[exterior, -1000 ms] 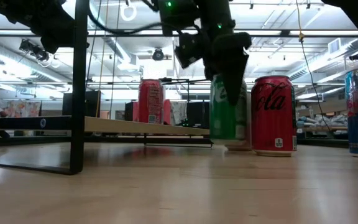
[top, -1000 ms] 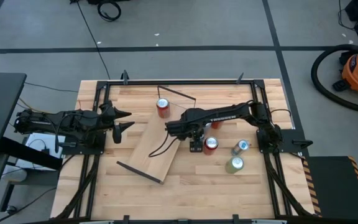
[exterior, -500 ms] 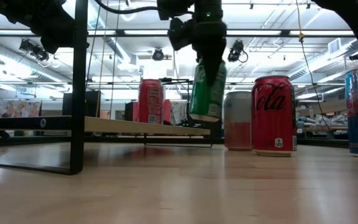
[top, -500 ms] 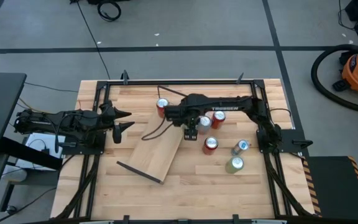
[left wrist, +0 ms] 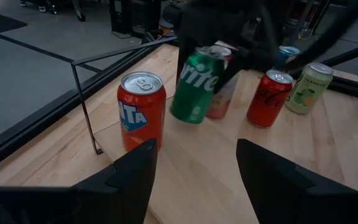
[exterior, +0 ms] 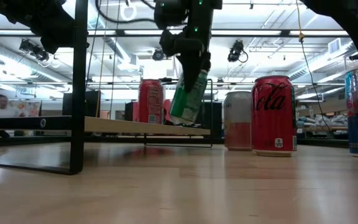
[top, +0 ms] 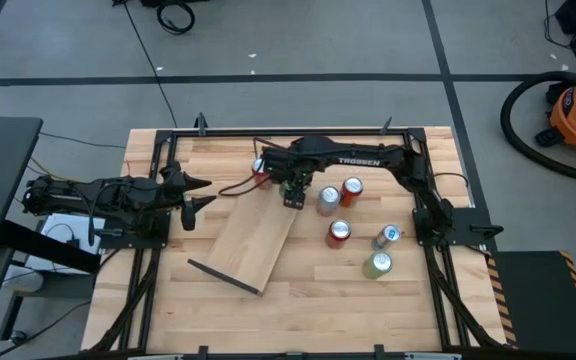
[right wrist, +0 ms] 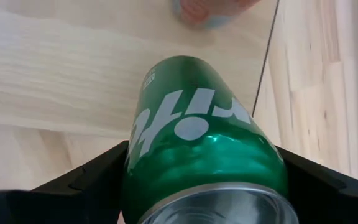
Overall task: Place canned beverage on shelf
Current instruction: Put the green soda can on the shelf
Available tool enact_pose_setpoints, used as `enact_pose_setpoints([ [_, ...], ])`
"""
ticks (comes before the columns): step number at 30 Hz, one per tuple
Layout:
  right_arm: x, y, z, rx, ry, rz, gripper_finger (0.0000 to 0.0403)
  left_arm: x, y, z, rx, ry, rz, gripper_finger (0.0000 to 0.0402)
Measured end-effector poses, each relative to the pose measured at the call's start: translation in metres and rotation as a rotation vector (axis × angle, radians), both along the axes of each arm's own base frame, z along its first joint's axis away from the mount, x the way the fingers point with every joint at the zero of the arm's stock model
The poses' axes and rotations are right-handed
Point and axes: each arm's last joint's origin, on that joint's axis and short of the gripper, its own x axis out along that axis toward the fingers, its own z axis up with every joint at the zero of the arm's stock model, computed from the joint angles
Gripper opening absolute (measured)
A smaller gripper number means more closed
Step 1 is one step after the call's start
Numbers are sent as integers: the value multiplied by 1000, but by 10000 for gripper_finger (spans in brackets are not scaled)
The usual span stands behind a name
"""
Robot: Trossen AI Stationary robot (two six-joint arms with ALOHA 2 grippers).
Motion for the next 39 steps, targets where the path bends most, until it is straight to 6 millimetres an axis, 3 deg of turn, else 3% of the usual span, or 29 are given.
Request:
enact_pose_setpoints([
  [6,3,-5,-9,-8,19,-19,331,0,0,0,0,1,0,231],
  [39,13,-11,-6,-60,-84,8,353,0,0,0,0,1,0,231],
])
